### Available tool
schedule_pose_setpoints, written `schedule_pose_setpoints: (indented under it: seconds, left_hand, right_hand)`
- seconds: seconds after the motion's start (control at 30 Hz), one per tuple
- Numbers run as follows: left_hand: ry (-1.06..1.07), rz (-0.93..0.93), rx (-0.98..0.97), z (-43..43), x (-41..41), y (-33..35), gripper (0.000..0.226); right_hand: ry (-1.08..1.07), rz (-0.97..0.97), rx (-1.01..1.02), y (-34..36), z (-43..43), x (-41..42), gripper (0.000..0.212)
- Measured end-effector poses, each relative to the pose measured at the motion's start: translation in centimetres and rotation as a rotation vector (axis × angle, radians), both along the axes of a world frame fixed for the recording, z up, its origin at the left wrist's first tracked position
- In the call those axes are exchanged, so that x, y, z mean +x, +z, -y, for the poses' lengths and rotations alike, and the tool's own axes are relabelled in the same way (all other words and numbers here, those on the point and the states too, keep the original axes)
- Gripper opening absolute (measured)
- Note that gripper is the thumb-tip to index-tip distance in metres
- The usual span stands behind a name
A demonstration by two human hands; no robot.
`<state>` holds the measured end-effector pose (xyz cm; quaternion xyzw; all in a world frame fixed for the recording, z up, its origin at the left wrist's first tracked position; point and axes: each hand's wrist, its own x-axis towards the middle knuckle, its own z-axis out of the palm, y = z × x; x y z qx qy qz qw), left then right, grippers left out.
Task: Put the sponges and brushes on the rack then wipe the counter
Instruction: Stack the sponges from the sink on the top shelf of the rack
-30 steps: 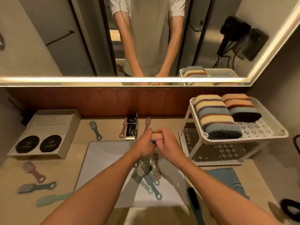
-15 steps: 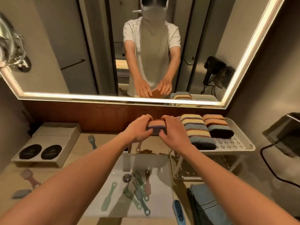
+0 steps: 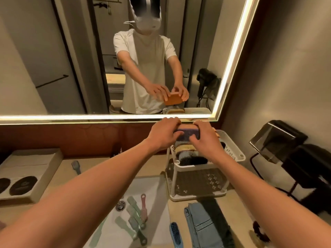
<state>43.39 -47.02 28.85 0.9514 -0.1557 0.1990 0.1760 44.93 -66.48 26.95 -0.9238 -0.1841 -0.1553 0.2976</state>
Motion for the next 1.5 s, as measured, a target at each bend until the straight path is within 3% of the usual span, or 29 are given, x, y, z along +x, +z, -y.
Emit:
schedule_pose_setpoints:
  seconds: [0.2, 0.47, 0.73, 1.03, 1.27, 1.5]
  left_hand:
    - [-0.053, -0.075, -0.060, 5.8, 1.5, -1.1, 0.038]
    - [-0.163, -0.271, -0.276, 10.6, 3.1, -2.7, 0.048]
    - [-0.203, -0.370, -0.191, 11.5, 3.2, -4.6, 0.038]
    - [-0.118, -0.342, 0.110, 12.0, 3.3, -5.1, 0.023]
    - [-0.128, -0.316, 0.224, 11.8, 3.3, -6.1, 0.041]
    - [-0.135, -0.324, 0.200, 10.6, 2.8, -5.4, 0.058]
  right_hand:
    - [-0.048, -0.068, 0.031, -0.5, 5.4, 0.6, 0.049]
    - [-0.168, -0.172, 0.073, -2.5, 9.8, 2.0, 0.048]
    - [-0.183, -0.224, 0.046, -4.1, 10.8, 2.8, 0.048]
    - [-0.199, -0.265, 0.030, -6.1, 10.2, 2.9, 0.050]
    - [-0.185, -0.300, 0.029, -6.5, 9.8, 2.6, 0.058]
    - [-0.183, -0.286, -0.061, -5.3, 9.1, 1.8, 0.066]
